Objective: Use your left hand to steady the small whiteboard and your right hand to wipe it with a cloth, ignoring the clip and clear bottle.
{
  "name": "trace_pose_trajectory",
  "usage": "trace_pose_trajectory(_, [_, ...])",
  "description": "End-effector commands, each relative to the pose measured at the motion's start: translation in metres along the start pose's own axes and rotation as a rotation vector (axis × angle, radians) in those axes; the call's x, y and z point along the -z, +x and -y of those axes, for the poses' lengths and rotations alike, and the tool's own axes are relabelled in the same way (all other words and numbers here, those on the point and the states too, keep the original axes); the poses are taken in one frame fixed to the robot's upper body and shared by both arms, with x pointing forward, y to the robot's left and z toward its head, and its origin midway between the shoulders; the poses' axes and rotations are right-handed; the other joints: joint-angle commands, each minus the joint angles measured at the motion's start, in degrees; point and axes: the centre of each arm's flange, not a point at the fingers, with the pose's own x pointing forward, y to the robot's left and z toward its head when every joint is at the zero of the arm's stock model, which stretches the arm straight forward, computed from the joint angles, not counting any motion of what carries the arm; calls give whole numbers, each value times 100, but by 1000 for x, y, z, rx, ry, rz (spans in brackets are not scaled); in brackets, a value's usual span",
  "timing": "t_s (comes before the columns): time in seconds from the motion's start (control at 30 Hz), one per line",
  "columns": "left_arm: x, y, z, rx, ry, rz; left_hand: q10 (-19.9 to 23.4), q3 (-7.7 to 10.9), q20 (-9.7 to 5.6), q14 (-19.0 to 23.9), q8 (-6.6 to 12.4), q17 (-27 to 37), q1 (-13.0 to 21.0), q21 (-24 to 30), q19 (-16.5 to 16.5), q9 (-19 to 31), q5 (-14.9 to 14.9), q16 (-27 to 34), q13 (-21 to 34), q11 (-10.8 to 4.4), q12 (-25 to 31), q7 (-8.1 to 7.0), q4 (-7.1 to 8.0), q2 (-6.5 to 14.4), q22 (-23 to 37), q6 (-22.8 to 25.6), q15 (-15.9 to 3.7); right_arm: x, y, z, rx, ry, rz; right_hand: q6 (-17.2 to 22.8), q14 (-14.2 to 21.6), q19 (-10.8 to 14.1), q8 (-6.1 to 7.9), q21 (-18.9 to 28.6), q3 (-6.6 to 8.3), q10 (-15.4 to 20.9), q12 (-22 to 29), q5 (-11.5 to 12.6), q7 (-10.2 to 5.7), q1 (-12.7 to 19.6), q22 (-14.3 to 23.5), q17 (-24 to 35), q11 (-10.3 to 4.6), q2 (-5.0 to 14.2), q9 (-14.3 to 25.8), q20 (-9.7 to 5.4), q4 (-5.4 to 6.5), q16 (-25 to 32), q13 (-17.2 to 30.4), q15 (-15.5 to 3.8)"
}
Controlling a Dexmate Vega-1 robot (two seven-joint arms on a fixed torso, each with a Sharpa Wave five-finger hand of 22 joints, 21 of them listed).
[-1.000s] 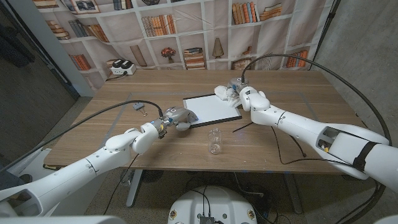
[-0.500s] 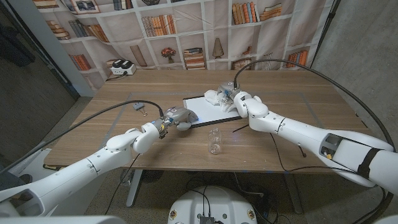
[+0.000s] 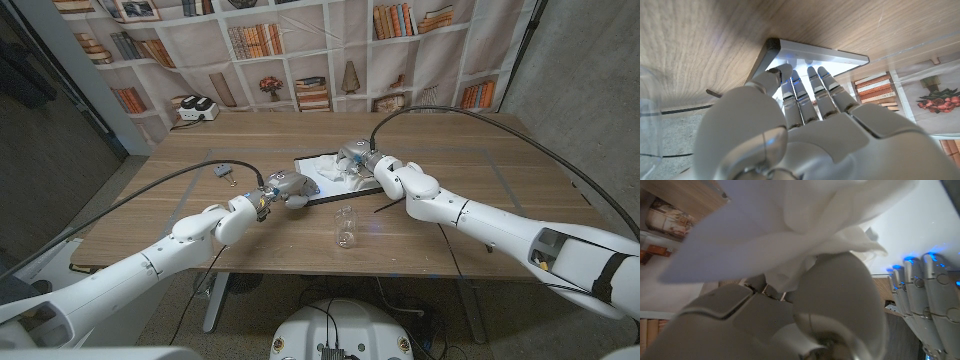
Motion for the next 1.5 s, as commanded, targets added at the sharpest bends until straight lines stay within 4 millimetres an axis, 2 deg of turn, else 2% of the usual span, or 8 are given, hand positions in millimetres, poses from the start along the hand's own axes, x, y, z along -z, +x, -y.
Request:
trace_pose_trajectory(0.03, [1,4,-2,-2,1,9,-9,48,-281,-16,16,15,13,-9,-1,-7,-11,11,27,-31,0,-7,-12,-18,26,47,-584,-18,-14,4,20,11,101,63,222,-34,4,48,71,133,50,37,-23,27,11,29,-54,45,17,-880,14,-5,63,-455])
trace_pose_trajectory(0.17, [2,4,-2,-1,-1,7,4,65,-280,-19,13,15,7,-11,-2,-7,-14,10,27,-32,5,-15,-14,-18,26,44,-586,-17,-12,2,8,24,123,76,222,-45,8,51,70,134,46,35,-23,21,4,32,-54,38,16,-877,15,-7,65,-455])
trace_pose_trajectory(0.3, [2,4,-2,0,5,5,-1,82,-281,-20,13,15,0,-12,-1,-7,-17,9,27,-36,2,-17,-16,-18,26,49,-580,-8,-1,-4,-9,48,113,98,218,-48,16,58,69,137,43,33,-25,8,-2,35,-53,39,15,-869,22,-13,66,-456])
trace_pose_trajectory(0.57, [1,2,-6,-8,11,11,29,117,-282,-10,20,14,-15,-9,10,-7,-24,12,27,-32,13,-13,-18,-18,27,79,-577,28,18,-8,-24,96,14,134,213,-62,27,63,72,153,41,31,-18,-6,-20,41,-52,36,12,-870,26,-21,72,-457])
trace_pose_trajectory(0.7, [1,0,-5,-6,12,10,30,136,-282,-9,17,14,-24,-11,8,-7,-27,12,27,-1,13,-5,-19,-19,27,77,-581,43,19,-5,-7,91,-43,140,224,-72,27,68,76,165,38,32,-13,-15,-31,47,-52,37,10,-873,28,-19,73,-455])
trace_pose_trajectory(0.93, [1,-3,-5,-4,12,10,26,166,-289,8,18,13,-37,-10,17,-7,-32,17,26,-21,9,-4,-22,-21,27,90,-574,58,16,4,33,68,-107,150,226,-74,28,83,76,176,33,31,-10,-28,-43,54,-51,32,7,-873,31,-23,75,-456])
trace_pose_trajectory(1.2, [2,-5,-4,-7,7,8,29,199,-288,8,11,12,-51,-11,19,-7,-37,14,26,-26,8,-10,-23,-23,27,84,-580,63,12,9,51,44,-140,159,215,-80,29,88,83,181,27,31,-13,-32,-61,59,-49,29,5,-871,27,-34,80,-459])
trace_pose_trajectory(1.5, [2,-5,-4,-13,7,4,34,228,-289,4,3,12,-66,-11,21,-7,-42,11,26,-24,8,5,-24,-24,28,72,-577,52,7,15,73,38,-117,151,213,-91,21,96,91,185,15,31,-12,-45,-86,68,-46,29,1,-872,29,-42,84,-458])
